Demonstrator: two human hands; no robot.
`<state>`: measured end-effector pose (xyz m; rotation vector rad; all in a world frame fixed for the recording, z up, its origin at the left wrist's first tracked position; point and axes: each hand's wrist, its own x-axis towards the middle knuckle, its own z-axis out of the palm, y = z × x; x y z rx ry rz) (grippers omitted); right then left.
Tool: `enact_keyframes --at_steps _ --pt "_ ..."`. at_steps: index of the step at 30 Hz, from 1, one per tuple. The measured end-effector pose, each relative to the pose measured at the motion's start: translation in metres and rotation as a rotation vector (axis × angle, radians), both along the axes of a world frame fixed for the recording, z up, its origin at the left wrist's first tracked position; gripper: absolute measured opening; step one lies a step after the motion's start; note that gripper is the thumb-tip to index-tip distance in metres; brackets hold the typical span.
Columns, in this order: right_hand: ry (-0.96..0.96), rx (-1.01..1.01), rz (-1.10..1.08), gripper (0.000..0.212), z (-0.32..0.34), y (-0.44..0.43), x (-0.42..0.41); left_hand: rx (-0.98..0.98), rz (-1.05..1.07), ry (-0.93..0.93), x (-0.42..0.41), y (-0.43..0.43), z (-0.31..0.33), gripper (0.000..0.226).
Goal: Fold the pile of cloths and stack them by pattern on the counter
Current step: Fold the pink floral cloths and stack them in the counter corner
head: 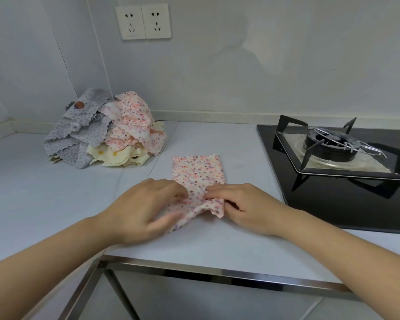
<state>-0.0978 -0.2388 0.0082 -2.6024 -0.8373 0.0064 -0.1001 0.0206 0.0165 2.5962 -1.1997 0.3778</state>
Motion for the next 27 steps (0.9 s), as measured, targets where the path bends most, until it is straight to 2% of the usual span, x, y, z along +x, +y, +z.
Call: enact_keyframes --at_steps 4,9,10,12,14,15,19,23,27 --pt "0.09 0.14 -0.06 0.04 -0.004 -0.002 0.002 0.034 0.098 0.033 0.006 0.025 -0.009 0.046" --pt "0.136 0.203 -0.097 0.045 -0.002 -0.002 0.003 0.139 0.007 0.173 0.002 0.015 -0.005 0.077" --pt "0.141 0.201 -0.091 0.041 -0.002 -0.003 0.003 0.124 0.035 0.153 0.0 0.009 -0.006 0.075" --pt "0.152 0.23 -0.088 0.03 -0.002 -0.005 0.004 0.065 0.077 0.021 -0.002 0.0 -0.01 0.056" --pt "0.162 0.241 -0.091 0.027 -0.002 -0.006 0.005 0.032 0.075 -0.091 -0.003 -0.006 -0.012 0.037" --pt "0.155 0.223 -0.085 0.03 -0.002 -0.006 0.004 0.032 0.079 -0.1 -0.002 -0.008 -0.012 0.034" --pt "0.026 0.048 -0.022 0.053 -0.004 -0.006 0.001 -0.061 0.138 0.035 0.002 -0.011 -0.008 0.048" --pt "-0.148 -0.042 -0.047 0.066 0.0 0.004 -0.003 -0.115 0.144 0.102 0.006 -0.014 -0.005 0.058" --pt "-0.245 -0.06 -0.069 0.054 -0.002 0.011 -0.001 -0.223 0.199 0.141 0.007 -0.02 0.003 0.048"
